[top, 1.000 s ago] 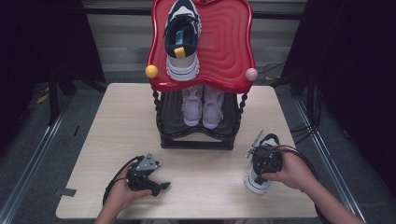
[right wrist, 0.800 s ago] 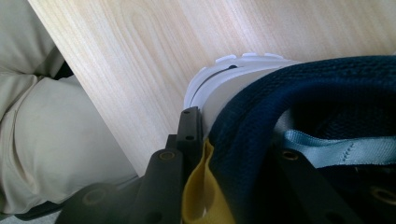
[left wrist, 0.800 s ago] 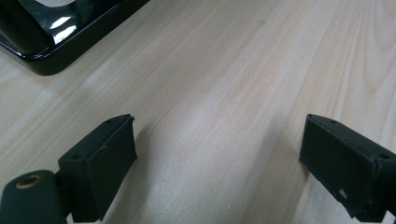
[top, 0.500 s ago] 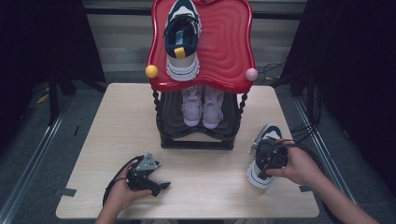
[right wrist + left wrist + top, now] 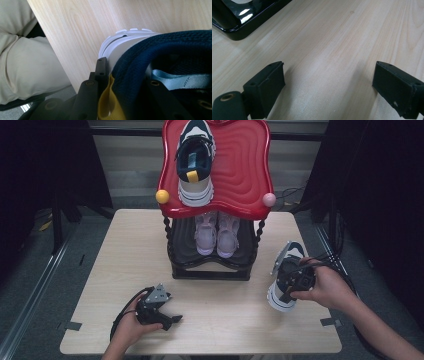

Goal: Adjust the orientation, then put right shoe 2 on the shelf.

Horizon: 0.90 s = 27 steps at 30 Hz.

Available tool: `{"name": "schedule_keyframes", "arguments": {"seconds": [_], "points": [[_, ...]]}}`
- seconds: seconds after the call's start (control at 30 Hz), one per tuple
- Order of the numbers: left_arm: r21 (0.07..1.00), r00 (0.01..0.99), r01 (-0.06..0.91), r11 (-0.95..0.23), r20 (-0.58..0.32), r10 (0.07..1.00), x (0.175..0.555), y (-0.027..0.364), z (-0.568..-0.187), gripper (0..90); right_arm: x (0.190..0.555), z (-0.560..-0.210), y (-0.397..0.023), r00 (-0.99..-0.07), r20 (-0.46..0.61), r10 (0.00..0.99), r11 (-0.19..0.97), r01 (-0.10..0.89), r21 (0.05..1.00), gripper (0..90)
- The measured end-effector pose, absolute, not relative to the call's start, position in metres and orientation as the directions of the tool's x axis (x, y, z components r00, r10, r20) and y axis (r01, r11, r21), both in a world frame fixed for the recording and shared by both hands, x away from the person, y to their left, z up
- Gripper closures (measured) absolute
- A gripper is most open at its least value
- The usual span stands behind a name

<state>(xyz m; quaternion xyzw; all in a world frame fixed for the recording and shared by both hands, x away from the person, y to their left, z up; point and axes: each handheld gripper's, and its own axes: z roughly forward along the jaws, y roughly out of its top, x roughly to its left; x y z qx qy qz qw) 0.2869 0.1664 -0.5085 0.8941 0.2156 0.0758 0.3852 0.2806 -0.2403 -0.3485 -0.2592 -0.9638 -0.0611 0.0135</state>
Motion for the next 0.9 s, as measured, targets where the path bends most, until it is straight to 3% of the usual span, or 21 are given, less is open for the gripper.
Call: {"name": "schedule_keyframes", "arguments": {"seconds": [0.9], "points": [[0.719, 0.896, 0.328, -0.613, -0.032, 0.442, 0.287, 0.167, -0.508, 9.9, 0.288, -0.271, -0.242, -0.897, -0.023, 0.441, 0.892, 0.436, 0.121, 73.9]]}}
